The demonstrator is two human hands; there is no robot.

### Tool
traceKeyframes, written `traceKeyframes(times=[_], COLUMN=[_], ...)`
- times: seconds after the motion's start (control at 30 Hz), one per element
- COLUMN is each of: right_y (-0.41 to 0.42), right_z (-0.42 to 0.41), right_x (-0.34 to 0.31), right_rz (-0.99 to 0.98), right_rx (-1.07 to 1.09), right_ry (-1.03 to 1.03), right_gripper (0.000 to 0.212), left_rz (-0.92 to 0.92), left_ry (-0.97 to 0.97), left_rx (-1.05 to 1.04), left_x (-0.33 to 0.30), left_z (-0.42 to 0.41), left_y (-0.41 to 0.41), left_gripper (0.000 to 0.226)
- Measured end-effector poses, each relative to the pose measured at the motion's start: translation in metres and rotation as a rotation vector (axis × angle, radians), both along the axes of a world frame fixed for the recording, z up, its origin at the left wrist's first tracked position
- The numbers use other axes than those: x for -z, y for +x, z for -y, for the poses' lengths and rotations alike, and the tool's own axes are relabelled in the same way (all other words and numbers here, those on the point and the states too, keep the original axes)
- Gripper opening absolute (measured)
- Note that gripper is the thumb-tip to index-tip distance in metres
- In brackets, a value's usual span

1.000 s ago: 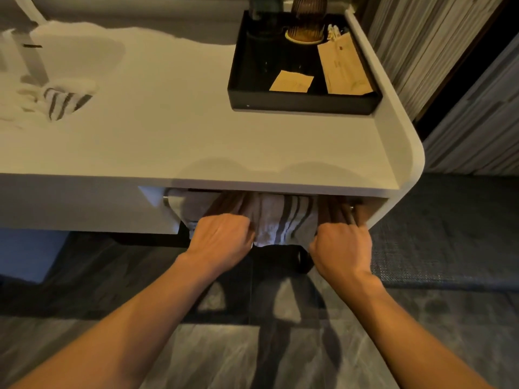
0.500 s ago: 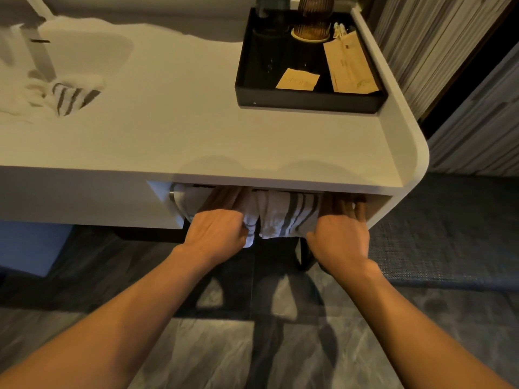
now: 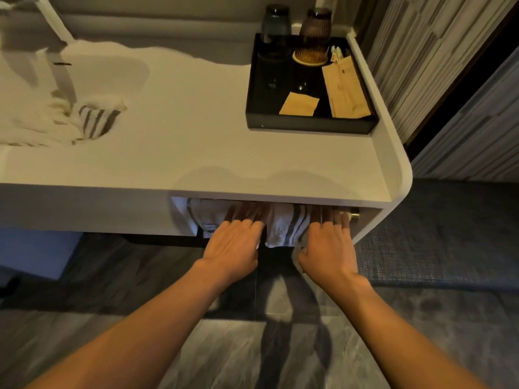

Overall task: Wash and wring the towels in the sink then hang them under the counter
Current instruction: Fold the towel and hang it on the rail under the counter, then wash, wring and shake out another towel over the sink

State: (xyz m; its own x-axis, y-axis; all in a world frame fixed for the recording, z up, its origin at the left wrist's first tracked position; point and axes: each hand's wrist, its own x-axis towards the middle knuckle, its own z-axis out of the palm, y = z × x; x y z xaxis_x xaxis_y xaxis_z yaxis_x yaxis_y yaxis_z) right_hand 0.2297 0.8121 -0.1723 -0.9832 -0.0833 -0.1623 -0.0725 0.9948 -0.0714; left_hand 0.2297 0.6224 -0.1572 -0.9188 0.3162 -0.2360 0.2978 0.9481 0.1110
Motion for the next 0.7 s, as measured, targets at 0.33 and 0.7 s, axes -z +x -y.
traceKeyframes(times=[0.33,0.7], right_y=[0.108,0.033], right_z=[0.161,0.392], right_x=[-0.113,-0.246], right_rz=[0.560,0.254], right_rx=[0.083,-0.144], right_ry=[-0.163,-0.412], right_gripper=[0.056,0.026], left_rz=[0.482,0.118], left_ry=[0.110,0.319], left_rx=[-0.230,-0.536], left_x=[-0.119,-0.254], left_z=[0.125,0.380], left_y=[0.125,0.094], left_gripper=[0.052,0.029])
